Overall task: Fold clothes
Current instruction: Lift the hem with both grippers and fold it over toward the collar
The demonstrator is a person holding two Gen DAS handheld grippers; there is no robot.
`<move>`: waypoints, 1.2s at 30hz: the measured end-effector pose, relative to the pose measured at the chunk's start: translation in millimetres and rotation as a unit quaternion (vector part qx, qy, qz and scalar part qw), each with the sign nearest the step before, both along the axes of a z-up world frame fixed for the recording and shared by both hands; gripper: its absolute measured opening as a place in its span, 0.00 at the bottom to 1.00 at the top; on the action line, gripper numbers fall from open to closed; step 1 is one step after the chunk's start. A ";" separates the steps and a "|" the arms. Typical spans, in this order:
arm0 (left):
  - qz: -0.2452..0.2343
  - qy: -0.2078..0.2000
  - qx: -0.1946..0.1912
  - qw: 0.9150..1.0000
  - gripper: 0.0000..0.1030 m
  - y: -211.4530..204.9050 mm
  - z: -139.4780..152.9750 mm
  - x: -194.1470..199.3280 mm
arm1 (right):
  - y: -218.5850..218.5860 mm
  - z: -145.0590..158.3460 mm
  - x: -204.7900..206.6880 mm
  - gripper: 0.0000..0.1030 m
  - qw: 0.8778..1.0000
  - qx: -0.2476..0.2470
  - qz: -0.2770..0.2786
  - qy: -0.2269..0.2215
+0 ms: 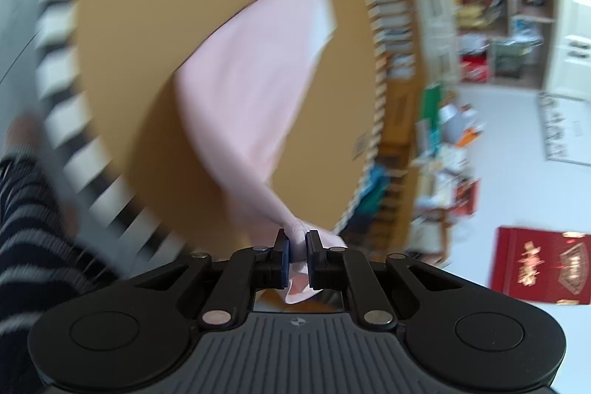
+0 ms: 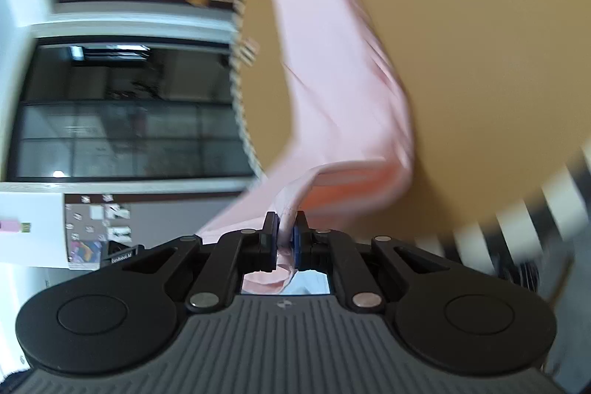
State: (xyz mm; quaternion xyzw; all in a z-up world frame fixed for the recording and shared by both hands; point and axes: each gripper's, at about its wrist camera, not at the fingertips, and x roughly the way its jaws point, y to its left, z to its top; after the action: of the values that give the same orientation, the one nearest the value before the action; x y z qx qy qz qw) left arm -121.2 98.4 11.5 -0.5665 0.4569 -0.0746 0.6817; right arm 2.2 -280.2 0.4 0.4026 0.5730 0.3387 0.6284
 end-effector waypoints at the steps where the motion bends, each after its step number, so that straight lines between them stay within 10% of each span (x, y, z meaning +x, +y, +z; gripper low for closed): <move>1: 0.003 -0.014 0.004 1.000 0.09 2.7 7.0 20.9 | 4.3 10.4 17.1 0.08 1.000 0.002 -0.003 -0.018; 9: 0.050 0.013 -0.010 0.999 0.10 65.5 -8.1 195.1 | 46.8 36.8 183.1 0.08 0.995 -0.045 -0.051 -0.069; 21: 0.064 0.115 -0.023 0.991 0.10 113.8 -108.2 379.0 | 91.8 -75.9 326.4 0.08 0.984 -0.108 -0.135 0.041; 26: 0.107 0.116 -0.061 0.986 0.31 133.0 -134.4 404.5 | 81.3 -95.7 338.2 0.53 0.972 -0.109 -0.198 0.059; 30: 0.085 -0.008 0.085 0.993 0.42 143.8 -92.1 391.7 | 82.9 -59.9 317.6 0.50 0.958 -0.182 -0.182 -0.127; 32: 0.038 -0.069 0.194 0.978 0.42 133.7 -67.3 377.1 | 98.0 -53.0 294.2 0.45 0.946 -0.224 -0.122 -0.199; 36: -0.067 -0.114 0.292 0.947 0.39 77.7 -60.1 350.6 | 130.1 -65.3 252.1 0.35 0.925 -0.283 -0.041 -0.250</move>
State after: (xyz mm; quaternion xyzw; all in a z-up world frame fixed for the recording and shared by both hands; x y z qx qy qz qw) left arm 229.5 176.1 -48.6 -0.2987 0.4143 -0.0475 0.8584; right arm 254.4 -150.1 -65.0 0.1336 0.4520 0.2261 0.8525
